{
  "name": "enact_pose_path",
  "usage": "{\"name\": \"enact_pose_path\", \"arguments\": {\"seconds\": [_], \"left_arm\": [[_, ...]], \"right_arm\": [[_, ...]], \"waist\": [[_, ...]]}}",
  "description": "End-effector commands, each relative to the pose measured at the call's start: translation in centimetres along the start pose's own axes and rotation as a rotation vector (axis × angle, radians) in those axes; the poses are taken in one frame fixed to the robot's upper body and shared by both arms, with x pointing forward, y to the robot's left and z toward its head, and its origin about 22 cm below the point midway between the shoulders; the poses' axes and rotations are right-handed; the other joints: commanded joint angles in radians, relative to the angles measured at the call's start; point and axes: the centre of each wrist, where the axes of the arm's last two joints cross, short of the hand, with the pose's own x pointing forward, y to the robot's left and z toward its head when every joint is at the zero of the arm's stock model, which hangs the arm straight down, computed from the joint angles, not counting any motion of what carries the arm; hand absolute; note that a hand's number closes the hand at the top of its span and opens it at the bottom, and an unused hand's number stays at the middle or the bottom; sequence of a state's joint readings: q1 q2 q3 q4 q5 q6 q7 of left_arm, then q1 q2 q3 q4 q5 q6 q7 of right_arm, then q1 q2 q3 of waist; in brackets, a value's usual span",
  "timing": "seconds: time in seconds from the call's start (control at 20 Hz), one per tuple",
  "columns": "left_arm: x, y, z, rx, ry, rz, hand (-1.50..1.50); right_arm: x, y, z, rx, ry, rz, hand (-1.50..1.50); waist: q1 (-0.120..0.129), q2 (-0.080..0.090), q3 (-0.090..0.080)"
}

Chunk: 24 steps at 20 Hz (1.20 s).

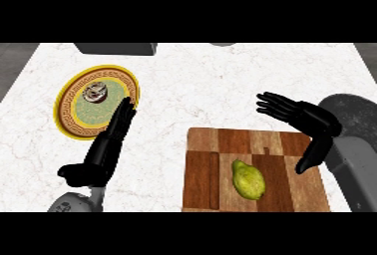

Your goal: Pick the pear from the cutting board and place it in the pan

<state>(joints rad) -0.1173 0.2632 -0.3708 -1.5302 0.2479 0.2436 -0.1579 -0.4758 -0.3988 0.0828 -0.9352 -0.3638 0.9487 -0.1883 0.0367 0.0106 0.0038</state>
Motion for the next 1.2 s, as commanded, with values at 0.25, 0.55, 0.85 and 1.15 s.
{"name": "enact_pose_path", "arguments": {"seconds": [0.25, 0.55, 0.85, 1.15], "left_arm": [[0.4, 0.4, -0.7, 0.006, -0.002, 0.002, 0.0], [-0.3, 1.5, -0.1, 0.013, -0.002, -0.006, 0.0], [0.8, 1.0, -0.2, 0.031, 0.024, -0.019, 0.0], [0.4, -0.7, -0.6, 0.039, 0.002, -0.014, 0.0]], "right_arm": [[-0.2, 4.1, -2.7, 0.334, 0.04, 0.247, -1.5], [-2.2, 5.0, -4.0, 0.378, 0.085, 0.335, -1.5], [-3.7, 6.1, -2.9, 0.399, 0.096, 0.333, -1.5], [-5.2, 5.4, -4.6, 0.349, 0.097, 0.309, -1.5]], "waist": [[-0.021, -0.003, 0.001], [-0.017, -0.004, -0.002], [-0.029, -0.01, -0.003], [-0.023, -0.005, -0.003]]}}
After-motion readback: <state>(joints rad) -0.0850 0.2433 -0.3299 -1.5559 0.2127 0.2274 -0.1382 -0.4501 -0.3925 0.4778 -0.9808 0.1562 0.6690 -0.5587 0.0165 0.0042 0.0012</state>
